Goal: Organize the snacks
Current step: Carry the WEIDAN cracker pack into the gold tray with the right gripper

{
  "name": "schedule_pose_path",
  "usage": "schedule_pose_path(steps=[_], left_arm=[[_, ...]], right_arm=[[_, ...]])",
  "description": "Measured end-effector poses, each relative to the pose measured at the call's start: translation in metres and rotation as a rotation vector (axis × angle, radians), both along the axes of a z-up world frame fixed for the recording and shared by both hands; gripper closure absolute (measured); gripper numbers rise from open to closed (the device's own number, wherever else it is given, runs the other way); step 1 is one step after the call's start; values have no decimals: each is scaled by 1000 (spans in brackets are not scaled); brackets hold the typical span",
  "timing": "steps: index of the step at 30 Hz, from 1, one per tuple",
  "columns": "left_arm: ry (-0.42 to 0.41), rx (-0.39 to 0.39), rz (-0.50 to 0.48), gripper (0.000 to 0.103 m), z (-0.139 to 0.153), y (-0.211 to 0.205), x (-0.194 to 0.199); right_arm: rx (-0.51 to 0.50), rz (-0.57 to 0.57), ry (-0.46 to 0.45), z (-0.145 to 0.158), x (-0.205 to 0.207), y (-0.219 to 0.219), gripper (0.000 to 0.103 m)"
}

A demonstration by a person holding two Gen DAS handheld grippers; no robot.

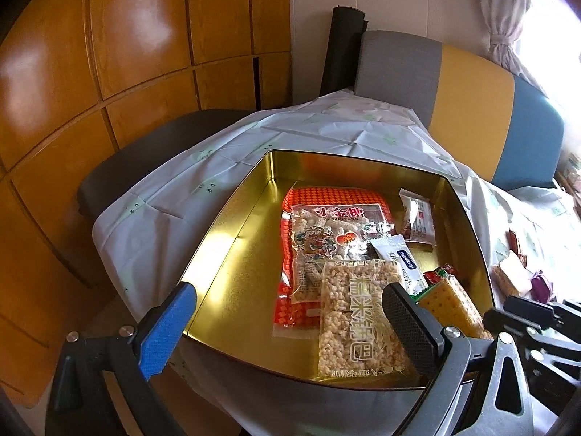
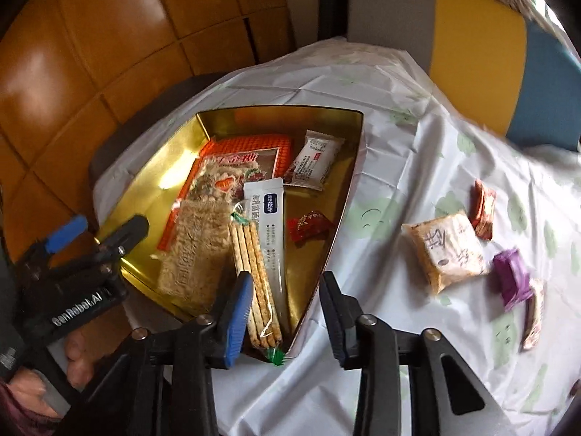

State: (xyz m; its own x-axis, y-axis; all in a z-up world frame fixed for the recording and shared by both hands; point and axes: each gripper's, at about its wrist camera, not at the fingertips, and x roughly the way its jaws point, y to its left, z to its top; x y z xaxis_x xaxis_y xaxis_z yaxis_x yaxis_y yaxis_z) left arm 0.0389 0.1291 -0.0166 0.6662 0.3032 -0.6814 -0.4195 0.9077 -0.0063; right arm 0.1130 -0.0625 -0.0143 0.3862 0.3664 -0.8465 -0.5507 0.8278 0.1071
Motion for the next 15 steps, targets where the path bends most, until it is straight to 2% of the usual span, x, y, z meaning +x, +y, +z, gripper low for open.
schedule_pose_path(steps=[1,4,6,9,12,15], left_arm=[[0,-1,-1,0,0,0,0],[1,-1,-3,0,0,0,0],[2,-3,-8,0,0,0,0],[-2,-10,-12,0,0,1,-1],[-2,-19,-10,0,-1,2,0],[2,-18,-14,0,-2,1,0]], right_arm=[[-32,3,-28,-1,-1,3,78],[-120,-2,-105,-5,1,10,88],[-139,-12,-128,-8,5,11,88],[-143,-14,-100,-10,7,10,88],[-8,23,-96,11,-10,5,88],[-38,119,-110,15,-23,16,88]])
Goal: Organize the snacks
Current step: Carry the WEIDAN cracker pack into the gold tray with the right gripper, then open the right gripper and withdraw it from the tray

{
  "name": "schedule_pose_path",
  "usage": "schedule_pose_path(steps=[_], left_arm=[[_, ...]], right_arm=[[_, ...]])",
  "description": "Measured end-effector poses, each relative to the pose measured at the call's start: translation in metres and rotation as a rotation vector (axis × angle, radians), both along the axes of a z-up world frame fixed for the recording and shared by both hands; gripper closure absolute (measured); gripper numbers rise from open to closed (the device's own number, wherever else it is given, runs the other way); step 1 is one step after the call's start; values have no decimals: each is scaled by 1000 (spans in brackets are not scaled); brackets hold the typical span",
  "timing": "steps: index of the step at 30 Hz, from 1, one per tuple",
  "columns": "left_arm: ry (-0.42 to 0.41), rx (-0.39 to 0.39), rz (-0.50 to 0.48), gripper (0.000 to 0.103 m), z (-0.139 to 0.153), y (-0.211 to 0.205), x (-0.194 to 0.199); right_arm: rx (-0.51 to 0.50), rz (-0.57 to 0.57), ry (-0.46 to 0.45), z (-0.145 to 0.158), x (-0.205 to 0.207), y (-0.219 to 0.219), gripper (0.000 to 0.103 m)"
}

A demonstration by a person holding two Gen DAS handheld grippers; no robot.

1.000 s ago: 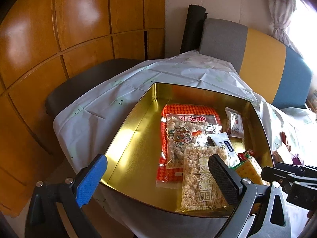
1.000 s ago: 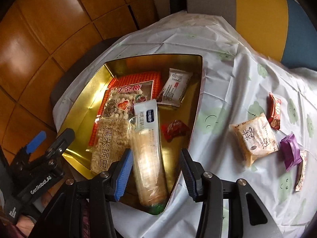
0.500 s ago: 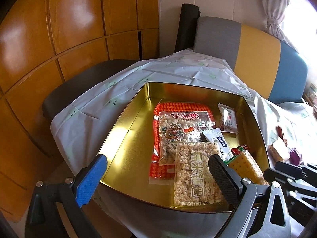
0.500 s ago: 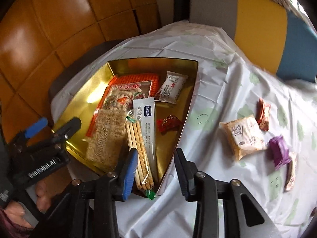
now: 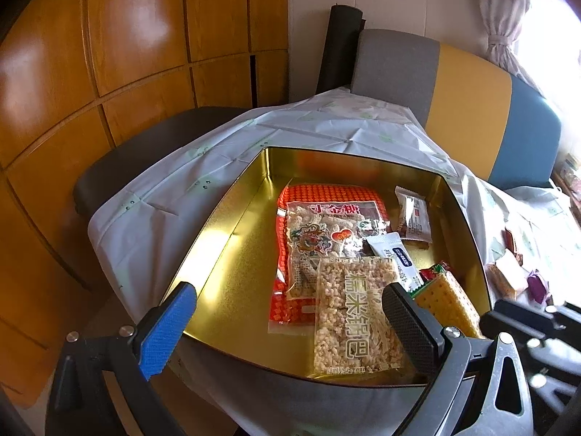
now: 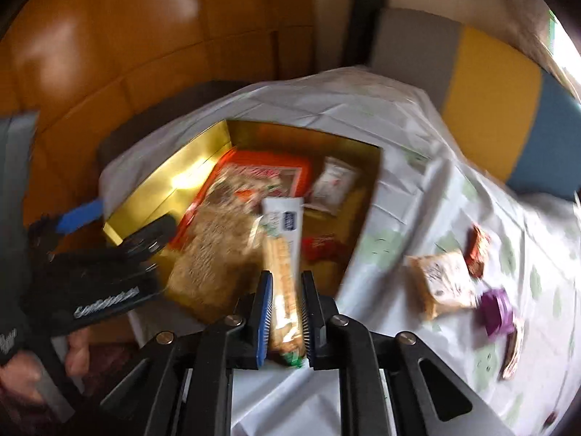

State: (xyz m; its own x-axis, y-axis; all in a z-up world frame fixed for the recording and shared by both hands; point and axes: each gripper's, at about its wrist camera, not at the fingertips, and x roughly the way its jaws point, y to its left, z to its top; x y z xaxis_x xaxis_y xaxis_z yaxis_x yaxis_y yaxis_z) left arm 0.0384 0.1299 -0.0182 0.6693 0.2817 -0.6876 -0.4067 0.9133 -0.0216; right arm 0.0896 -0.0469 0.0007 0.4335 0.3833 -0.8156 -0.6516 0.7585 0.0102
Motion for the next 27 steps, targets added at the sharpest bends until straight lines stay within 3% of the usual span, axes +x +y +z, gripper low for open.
schedule_pose_path(steps=[9,20,27], left_arm=[[-8,6,-15,0,2,-3,-2],[-6,13,-30,0,2,-9,-2],[-16,-1,-76,0,4,-17,-3]], right_arm=[[-149,-20,-75,-28,11,19,88],[-52,-35,-38,-20,7,3,88],[-2,-78,-42,-7,7,-18,82]])
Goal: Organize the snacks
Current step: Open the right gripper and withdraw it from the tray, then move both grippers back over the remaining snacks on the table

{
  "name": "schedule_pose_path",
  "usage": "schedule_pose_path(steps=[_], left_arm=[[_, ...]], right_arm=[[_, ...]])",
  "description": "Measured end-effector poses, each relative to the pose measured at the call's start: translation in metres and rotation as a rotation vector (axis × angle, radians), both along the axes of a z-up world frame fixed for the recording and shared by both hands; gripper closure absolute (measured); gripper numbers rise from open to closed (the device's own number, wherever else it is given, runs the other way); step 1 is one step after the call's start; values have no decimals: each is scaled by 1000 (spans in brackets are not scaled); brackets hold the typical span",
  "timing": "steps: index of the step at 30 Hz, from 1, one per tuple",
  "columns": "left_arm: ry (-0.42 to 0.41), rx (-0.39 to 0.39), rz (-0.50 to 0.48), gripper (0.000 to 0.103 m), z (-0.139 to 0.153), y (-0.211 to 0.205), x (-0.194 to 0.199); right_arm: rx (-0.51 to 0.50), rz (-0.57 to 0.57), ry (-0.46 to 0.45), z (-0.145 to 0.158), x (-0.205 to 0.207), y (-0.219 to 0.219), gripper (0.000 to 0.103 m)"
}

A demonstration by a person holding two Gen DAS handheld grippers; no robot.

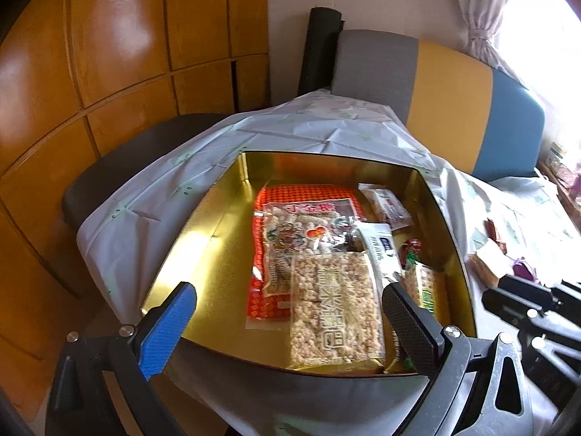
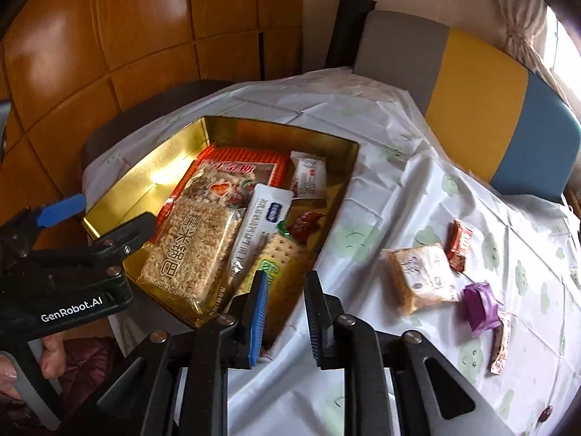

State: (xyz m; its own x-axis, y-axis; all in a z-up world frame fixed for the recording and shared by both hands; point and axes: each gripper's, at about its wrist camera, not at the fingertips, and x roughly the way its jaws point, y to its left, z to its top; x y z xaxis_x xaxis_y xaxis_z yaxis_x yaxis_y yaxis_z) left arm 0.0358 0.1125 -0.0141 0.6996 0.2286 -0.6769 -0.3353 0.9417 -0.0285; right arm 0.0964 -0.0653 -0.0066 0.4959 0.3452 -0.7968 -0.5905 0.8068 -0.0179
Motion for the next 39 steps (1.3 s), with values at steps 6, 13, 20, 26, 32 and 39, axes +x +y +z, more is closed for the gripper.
schedule_pose_path(steps=[6,13,20,26,32,39], left_arm=[[2,18,-27,0,1,-11,2],[10,30,-96,0,3,-31,3],[-1,-34,-195,0,7,-50,6],[40,-11,-263,0,10,-74,16],[93,-12,-374,1,10,-104,31],[116,113,-589,1,17,-156,56]], right_arm=[[-9,-62,-6,4,6,-36,77],[-57,-165,-2,1,20,-90,77],[-131,-260,-2,-2,38,-150,74],[-173,-366,21,-11,59,-207,73],[-112,-521,90,-26,75,-256,73],[-18,-561,141,-20,79,-266,73]])
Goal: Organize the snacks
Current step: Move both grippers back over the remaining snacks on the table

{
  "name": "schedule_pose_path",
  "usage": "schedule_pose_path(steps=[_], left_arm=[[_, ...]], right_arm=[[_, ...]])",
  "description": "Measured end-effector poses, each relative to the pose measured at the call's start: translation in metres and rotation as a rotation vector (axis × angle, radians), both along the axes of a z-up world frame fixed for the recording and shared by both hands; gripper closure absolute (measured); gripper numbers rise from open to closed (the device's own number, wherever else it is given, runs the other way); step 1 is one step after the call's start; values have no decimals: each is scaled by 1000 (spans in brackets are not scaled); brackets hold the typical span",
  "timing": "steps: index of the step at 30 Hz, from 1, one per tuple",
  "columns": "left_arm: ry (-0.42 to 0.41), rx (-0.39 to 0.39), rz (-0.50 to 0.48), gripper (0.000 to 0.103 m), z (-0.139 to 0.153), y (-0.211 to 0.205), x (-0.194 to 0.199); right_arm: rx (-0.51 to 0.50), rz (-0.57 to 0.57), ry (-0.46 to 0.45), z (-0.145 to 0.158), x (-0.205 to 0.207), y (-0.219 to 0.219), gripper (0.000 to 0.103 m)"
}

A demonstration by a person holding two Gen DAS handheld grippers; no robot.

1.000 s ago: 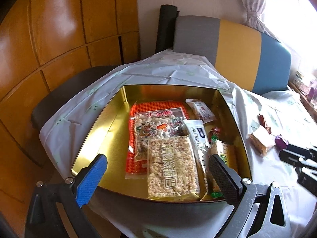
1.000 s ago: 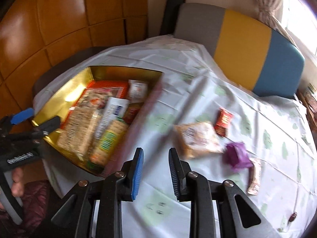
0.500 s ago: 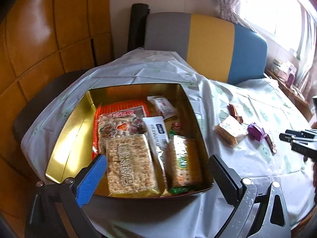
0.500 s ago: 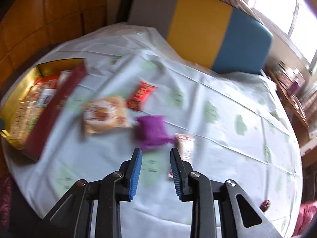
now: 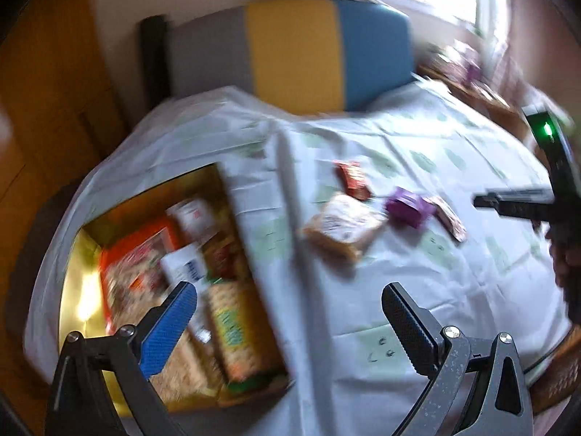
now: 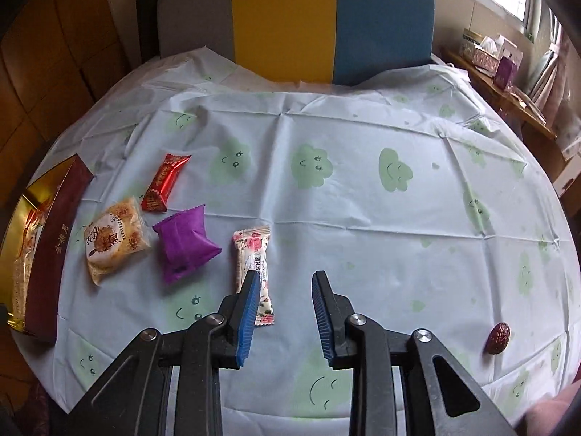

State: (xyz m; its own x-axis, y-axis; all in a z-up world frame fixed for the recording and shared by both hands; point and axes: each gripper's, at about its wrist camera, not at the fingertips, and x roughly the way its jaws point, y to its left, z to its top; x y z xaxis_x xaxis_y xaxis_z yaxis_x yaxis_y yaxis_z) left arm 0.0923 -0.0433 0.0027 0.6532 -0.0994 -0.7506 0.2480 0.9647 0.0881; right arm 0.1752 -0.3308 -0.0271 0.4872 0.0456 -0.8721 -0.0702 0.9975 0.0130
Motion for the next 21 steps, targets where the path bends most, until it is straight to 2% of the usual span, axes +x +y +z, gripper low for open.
schedule_pose_path(steps=[5,15,21], left_arm=[[22,80,-126,1,-7,-31,26],[151,150,-219,1,-38,-68,91],[194,237,-260,1,-60,-84,114]], right_arm=[[34,5,-7,5,-2,0,73],[74,-19,-20,12,0,-7,73],[92,-29,-28,15,2,-11,73]])
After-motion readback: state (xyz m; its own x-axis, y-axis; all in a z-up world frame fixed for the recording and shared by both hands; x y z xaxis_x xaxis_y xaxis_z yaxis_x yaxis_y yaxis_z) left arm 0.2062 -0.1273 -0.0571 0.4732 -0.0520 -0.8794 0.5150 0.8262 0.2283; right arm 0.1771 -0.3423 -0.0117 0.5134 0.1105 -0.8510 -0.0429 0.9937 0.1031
